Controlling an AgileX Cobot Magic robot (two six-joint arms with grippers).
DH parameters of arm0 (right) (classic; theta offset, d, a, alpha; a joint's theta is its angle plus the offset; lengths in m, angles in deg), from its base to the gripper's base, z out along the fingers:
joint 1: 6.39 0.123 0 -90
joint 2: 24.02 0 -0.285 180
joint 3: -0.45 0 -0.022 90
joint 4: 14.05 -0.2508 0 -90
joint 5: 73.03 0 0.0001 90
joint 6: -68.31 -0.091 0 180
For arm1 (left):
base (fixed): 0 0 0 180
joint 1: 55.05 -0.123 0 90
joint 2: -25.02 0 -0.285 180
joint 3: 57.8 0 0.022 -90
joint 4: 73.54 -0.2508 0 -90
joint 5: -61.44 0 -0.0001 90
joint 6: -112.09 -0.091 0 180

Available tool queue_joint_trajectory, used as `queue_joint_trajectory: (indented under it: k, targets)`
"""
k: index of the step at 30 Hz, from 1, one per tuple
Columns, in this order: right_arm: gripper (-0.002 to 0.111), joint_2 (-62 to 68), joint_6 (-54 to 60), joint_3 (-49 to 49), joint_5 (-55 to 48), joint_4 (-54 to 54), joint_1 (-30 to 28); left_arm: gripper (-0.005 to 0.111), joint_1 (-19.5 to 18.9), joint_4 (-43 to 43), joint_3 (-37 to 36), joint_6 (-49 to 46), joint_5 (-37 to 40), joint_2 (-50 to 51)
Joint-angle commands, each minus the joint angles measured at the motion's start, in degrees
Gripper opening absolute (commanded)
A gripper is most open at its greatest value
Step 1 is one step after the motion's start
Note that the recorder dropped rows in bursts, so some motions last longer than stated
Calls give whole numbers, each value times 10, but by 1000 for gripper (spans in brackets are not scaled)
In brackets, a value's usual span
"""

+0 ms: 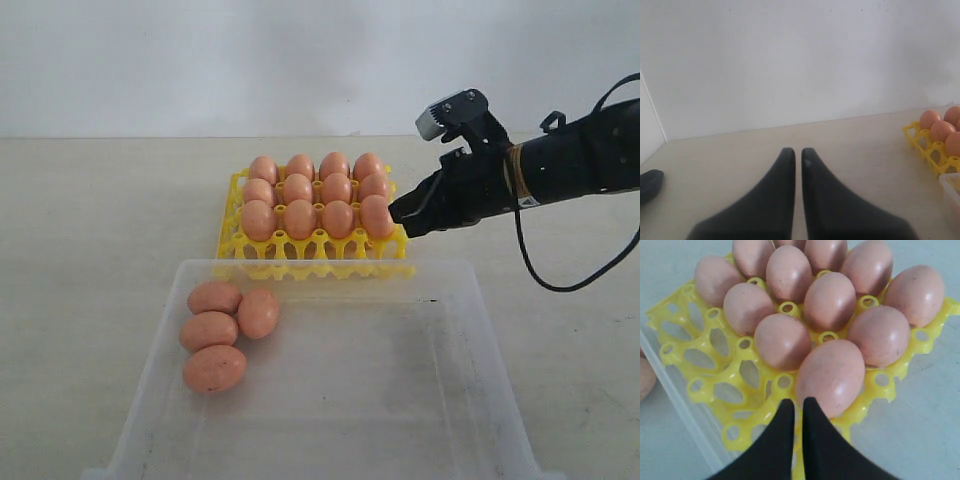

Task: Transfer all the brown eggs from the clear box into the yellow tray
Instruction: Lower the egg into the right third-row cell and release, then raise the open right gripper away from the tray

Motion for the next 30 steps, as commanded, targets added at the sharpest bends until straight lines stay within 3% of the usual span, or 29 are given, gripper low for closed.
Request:
queue_joint_trajectory:
  k: [1, 16, 30]
  targets:
    - [0, 24, 36, 1, 41, -14, 1, 4, 4, 2, -2, -2, -1, -2]
    - [0, 50, 105, 1, 19, -92, 1, 4, 4, 2, -2, -2, -1, -2]
    - [0, 94, 101, 1, 14, -115, 1, 4, 4, 2, -2, -2, -1, -2]
